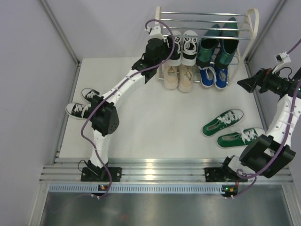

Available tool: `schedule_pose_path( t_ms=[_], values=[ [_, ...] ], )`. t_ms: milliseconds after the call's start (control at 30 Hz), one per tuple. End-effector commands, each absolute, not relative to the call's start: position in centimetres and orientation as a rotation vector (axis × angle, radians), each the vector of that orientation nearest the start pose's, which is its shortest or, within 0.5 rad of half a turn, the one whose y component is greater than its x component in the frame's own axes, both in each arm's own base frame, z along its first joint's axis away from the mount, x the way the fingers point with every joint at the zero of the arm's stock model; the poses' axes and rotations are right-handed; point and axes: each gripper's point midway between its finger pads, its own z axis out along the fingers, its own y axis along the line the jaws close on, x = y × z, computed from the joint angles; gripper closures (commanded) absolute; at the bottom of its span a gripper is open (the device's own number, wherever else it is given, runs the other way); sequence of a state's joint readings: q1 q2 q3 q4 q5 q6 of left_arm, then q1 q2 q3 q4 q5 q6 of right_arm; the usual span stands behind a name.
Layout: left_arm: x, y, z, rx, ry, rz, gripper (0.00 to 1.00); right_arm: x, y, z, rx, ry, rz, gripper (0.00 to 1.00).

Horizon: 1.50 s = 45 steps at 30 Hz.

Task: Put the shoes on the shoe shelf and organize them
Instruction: Adjust the shoe at the shoe shelf.

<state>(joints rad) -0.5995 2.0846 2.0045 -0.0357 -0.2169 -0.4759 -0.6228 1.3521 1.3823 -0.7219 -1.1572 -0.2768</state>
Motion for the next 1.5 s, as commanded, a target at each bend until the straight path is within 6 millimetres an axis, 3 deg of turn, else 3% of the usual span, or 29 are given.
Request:
schedule_pose_path(
  t_ms=[0,300,333,400,500,567,867,1067,1367,1467],
  values=[
    [55.2,-35.1,33.4,-0.079,1.683,-0.658,0.28,32.9,-4.0,32.1,-0.310,1.820,0.676,0.01],
    [56.1,-35.5,29.3,-0.088,1.798,-0.612,0.46,32.7,-3.9,32.1,-0.306,1.812,0.673,0.01],
    [56.0,-35.6,28.8,-0.083,1.814,-0.607,0.55,32.8,-3.9,31.9,-0.296,1.816,0.681,0.01],
    [55.9,-35.8,28.4,-0.066,1.827,-0.614,0.61,32.8,-3.9,32.0,-0.289,1.811,0.682,0.01],
    [55.8,-36.2,28.8,-0.050,1.819,-0.632,0.81,33.0,-3.9,32.1,-0.281,1.808,0.685,0.01],
    [55.9,-36.1,29.6,-0.053,1.801,-0.632,1.00,33.0,-3.9,32.2,-0.281,1.804,0.685,0.01],
    [56.8,-33.0,34.7,-0.154,1.652,-0.514,1.00,33.0,-3.9,32.5,-0.271,1.801,0.680,0.01],
    [56.8,-30.7,36.9,-0.175,1.585,-0.404,1.00,33.1,-4.0,32.4,-0.264,1.804,0.679,0.00],
    [56.3,-29.9,38.4,-0.179,1.514,-0.332,1.00,33.1,-4.1,32.0,-0.256,1.812,0.679,0.01],
    [56.3,-30.0,38.1,-0.190,1.508,-0.310,1.00,33.2,-4.2,31.8,-0.250,1.818,0.677,0.01]
  ],
)
